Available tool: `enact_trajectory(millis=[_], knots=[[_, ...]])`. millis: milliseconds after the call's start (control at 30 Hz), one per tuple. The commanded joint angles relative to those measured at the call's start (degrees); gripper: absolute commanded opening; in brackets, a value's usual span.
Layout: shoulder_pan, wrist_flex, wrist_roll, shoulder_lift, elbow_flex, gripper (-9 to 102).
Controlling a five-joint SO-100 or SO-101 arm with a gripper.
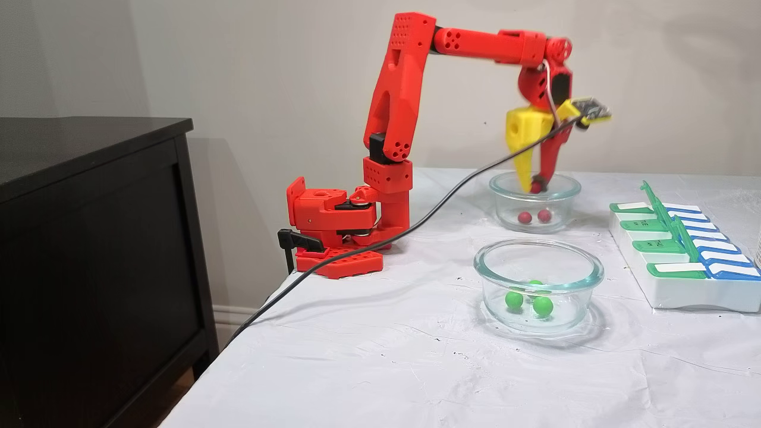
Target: Sort medicines into box.
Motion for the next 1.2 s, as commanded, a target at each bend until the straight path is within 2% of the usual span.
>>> enact_trajectory(millis=[0, 67, 367, 600, 1167], knots=[[5.01, 3.25, -1.49, 9.58, -13.62, 0], [7.91, 4.66, -0.79, 7.91, -17.31, 0], [14.24, 1.41, 2.64, -1.41, -19.25, 0], [18.63, -2.72, 0.0, -10.02, -23.38, 0], [16.79, -7.12, -3.25, -10.2, -17.4, 0]])
